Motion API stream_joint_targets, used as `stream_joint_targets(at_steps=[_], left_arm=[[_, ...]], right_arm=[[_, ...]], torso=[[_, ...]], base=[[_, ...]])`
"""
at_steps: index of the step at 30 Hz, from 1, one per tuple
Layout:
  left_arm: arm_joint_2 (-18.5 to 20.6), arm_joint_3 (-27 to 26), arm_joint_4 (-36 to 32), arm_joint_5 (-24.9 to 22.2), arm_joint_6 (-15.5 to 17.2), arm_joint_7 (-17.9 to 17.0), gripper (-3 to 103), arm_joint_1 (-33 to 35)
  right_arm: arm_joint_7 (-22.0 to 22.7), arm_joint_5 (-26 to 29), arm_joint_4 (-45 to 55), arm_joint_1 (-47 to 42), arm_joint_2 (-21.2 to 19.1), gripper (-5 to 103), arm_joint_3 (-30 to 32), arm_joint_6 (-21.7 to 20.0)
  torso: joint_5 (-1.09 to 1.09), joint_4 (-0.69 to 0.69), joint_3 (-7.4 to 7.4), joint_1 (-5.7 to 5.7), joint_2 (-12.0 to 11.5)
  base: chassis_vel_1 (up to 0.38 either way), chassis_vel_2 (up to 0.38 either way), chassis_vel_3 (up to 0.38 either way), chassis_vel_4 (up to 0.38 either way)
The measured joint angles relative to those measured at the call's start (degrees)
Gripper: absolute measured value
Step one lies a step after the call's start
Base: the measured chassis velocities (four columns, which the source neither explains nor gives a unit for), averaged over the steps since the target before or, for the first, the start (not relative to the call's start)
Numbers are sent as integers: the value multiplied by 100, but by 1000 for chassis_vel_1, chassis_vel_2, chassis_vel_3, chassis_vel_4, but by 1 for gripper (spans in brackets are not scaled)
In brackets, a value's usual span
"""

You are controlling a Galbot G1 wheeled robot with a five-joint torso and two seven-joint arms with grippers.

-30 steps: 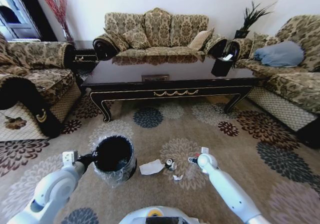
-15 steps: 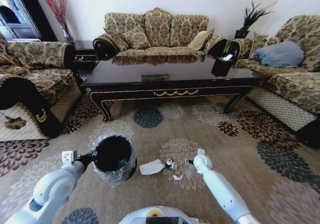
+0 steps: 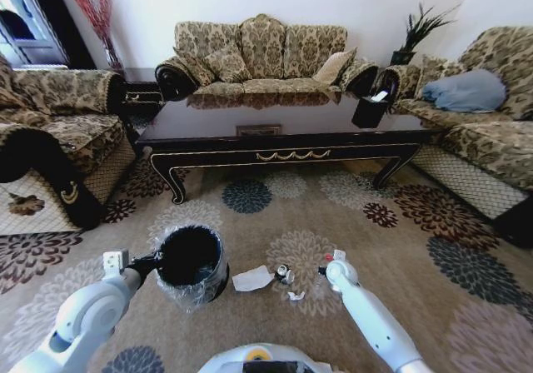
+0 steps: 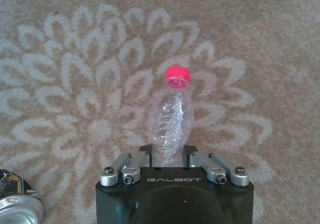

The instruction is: Move to the front of the table and pick up the trash from the floor, then place it into the trash bin.

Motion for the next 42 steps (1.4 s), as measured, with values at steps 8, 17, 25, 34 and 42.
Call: stream_joint_targets(at_steps=[8,17,25,34,42], left_arm=[[135,135,-42,210,1,171,4,-58],[692,501,-99,188,2,368,4,-346],[1380,1961,262,7,3,544,4,-1742],[1504,3300,621,-498,-99,711,4,-3142],[1238,4566,976,-691,-443,964,4,-4409]], right_arm=[[20,-38,352,-163,-350,21,155,46],[-7,180,1360,-541,-885,21,645,83],[-376,40,3064,-1780,-1229,21,1687,282],[-907,-343,4545,-2639,-1305,21,2511,787],[-1221,-671,5489,-3132,-1221,21,2821,1270]], torso=[[3,-5,3,1,-1],[3,-3,2,0,-1],[2,-5,1,0,-1],[4,3,2,0,-1],[2,-3,2,1,-1]], base=[[0,0,0,0],[0,0,0,0],[0,0,0,0],[0,0,0,0],[0,0,0,0]])
